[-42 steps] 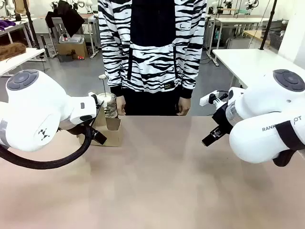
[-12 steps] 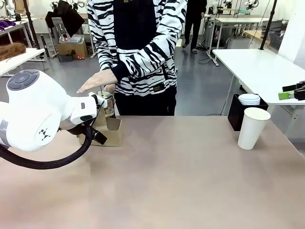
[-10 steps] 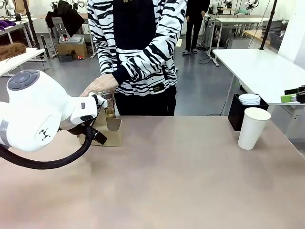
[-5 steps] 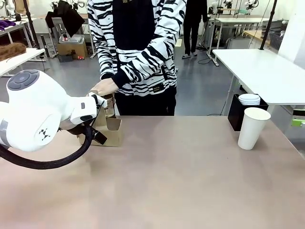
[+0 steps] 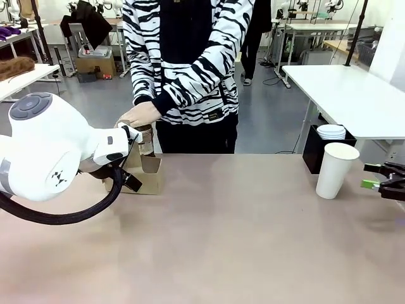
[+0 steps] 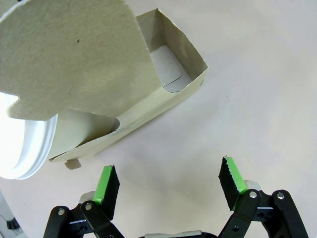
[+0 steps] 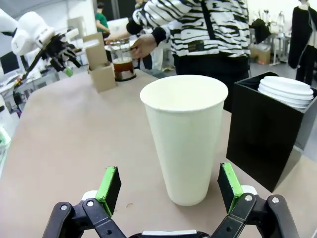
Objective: Pour a drink into a cup and package it in a carrier.
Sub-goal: Pick up the 600 ml Paper Cup and place it in the middle top area of the table.
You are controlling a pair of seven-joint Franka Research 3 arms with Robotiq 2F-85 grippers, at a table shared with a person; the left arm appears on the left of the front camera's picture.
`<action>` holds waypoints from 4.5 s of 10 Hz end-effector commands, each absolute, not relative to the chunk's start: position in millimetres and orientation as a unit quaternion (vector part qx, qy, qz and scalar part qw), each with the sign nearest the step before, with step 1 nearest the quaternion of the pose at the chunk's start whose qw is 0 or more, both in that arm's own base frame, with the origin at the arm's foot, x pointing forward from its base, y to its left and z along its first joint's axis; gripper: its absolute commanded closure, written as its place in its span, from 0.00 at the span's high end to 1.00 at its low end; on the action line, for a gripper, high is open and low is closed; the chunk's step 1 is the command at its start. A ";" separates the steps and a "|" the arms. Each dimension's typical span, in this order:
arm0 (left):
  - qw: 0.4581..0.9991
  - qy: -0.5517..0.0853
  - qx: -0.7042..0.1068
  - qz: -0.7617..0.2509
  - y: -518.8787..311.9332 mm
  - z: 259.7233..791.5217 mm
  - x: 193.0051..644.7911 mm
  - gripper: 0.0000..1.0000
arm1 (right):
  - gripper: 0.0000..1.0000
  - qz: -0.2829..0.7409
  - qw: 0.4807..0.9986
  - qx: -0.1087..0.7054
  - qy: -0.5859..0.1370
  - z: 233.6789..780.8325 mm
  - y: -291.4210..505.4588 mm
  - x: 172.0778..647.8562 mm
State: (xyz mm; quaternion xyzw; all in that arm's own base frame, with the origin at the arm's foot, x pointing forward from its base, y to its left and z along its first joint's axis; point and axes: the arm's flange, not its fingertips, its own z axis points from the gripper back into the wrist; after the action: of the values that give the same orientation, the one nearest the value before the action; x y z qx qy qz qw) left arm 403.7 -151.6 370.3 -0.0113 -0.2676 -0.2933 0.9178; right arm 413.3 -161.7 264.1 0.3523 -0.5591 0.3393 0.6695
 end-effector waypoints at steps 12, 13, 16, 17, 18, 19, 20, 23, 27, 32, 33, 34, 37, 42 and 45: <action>0.918 -0.268 -0.012 -0.294 -151.7 370.4 403.5 1.00 | 1.00 0.305 0.654 0.357 -0.593 231.1 -133.2 449.4; 0.918 -0.268 -0.012 -0.294 -151.7 370.4 403.5 1.00 | 1.00 0.306 0.652 0.362 -0.592 229.5 -126.0 455.5; 0.918 -0.268 -0.012 -0.294 -151.7 370.4 403.5 1.00 | 1.00 0.305 0.651 0.362 -0.593 225.8 -114.1 464.8; 0.918 -0.268 -0.012 -0.294 -151.7 370.4 403.5 1.00 | 1.00 0.302 0.651 0.365 -0.593 225.3 -109.1 469.0; 0.918 -0.268 -0.012 -0.294 -151.7 370.4 403.5 1.00 | 1.00 0.302 0.650 0.366 -0.593 224.9 -106.1 472.0; 0.918 -0.268 -0.012 -0.294 -151.7 370.4 403.5 1.00 | 1.00 0.301 0.649 0.366 -0.595 224.8 -102.9 474.8; 0.918 -0.268 -0.012 -0.294 -151.7 370.4 403.5 1.00 | 1.00 0.302 0.649 0.368 -0.594 225.3 -100.9 477.1; 0.918 -0.268 -0.012 -0.294 -151.7 370.4 403.5 1.00 | 1.00 0.306 0.645 0.370 -0.594 224.5 -94.7 483.8; 0.918 -0.268 -0.012 -0.294 -151.7 370.4 403.5 1.00 | 0.80 0.314 0.642 0.376 -0.590 224.2 -98.1 475.7; 0.918 -0.268 -0.012 -0.294 -151.7 370.4 403.5 1.00 | 0.80 0.304 0.633 0.362 -0.614 280.2 -97.9 441.5; 0.918 -0.268 -0.012 -0.294 -151.7 370.4 403.5 1.00 | 0.80 0.306 0.634 0.363 -0.610 300.7 -85.9 441.4; 0.918 -0.268 -0.012 -0.294 -151.7 370.4 403.5 1.00 | 0.80 0.313 0.637 0.360 -0.605 319.4 -63.7 451.1; 0.918 -0.268 -0.012 -0.294 -151.7 370.4 403.5 1.00 | 0.80 0.335 0.633 0.380 -0.585 339.2 18.7 507.0; 0.918 -0.268 -0.012 -0.294 -151.7 370.4 403.5 1.00 | 0.80 0.353 0.632 0.380 -0.576 283.3 127.6 593.1; 0.918 -0.268 -0.012 -0.294 -151.7 370.4 403.5 1.00 | 0.80 0.364 0.627 0.366 -0.584 250.2 141.1 605.1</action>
State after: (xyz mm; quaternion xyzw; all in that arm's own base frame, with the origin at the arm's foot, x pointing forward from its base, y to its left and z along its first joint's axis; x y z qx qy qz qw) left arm 403.6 -151.8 370.0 -0.0109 -0.2673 -0.2935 0.9178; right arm 600.0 136.3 249.4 0.3895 -0.5642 0.3642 0.6304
